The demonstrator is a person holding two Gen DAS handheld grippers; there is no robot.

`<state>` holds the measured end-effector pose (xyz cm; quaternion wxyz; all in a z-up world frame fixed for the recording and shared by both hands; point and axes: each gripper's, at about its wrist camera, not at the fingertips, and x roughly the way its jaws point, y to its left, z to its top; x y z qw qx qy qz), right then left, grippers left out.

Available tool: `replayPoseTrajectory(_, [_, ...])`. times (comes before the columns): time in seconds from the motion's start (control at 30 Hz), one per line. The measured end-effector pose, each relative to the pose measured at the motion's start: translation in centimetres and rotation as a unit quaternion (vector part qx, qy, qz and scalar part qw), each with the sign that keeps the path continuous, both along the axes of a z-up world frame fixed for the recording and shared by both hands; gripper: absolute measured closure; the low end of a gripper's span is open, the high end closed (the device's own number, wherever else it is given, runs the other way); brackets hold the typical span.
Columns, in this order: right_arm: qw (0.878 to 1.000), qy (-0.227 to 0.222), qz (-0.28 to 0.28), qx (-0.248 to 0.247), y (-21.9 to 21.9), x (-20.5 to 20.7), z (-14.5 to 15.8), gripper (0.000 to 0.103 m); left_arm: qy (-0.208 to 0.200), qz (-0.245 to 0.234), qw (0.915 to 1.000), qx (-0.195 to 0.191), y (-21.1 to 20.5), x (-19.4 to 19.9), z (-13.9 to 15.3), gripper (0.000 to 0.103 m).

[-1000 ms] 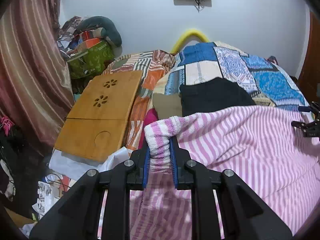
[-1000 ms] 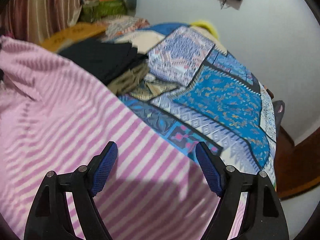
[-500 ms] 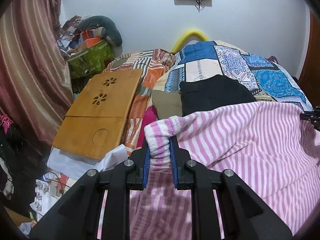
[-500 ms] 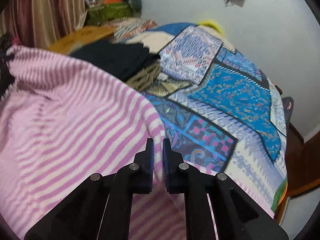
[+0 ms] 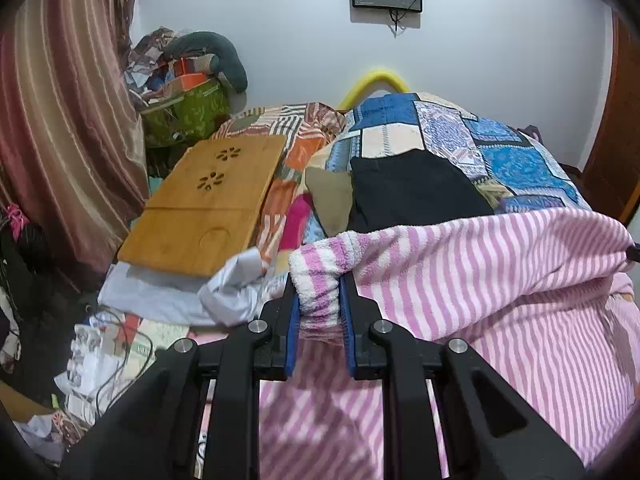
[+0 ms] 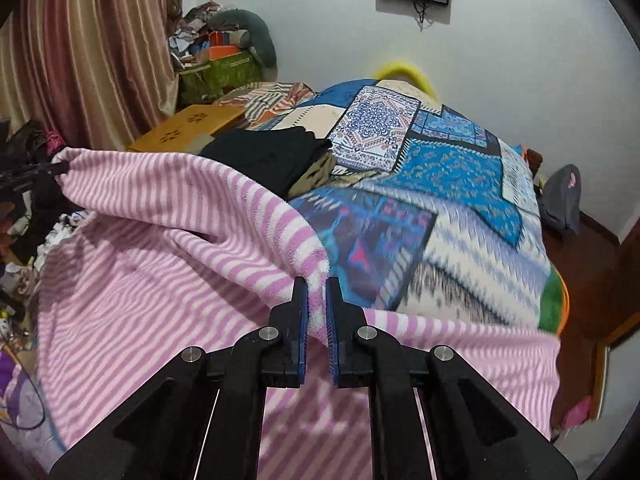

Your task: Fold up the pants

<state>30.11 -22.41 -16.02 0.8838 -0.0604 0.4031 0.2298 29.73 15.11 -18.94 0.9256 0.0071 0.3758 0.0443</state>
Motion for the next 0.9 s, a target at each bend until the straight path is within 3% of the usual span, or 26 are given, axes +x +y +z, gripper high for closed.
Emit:
replayPoseTrajectory(0.23, [1.000,0.011,-0.005,0.016,0.0,-7.6,0.2,0.096,0.011,0.005,0.9999,-0.012,2.1,-4.3,-0.8,0.085])
replayPoseTrajectory(0.53, [0.999,0.035,-0.009,0.014,1.7,-13.5,-2.1,0.095,0.044,-0.005,0.9987,-0.026,5.3,-8.0,-3.8,0.085])
replayPoseTrajectory(0.9, [0.998,0.064,-0.025,-0.003,2.7,-15.3,-5.0,0.092,0.103,-0.001,0.9943,-0.027,5.8,-8.9,-9.5,0.083])
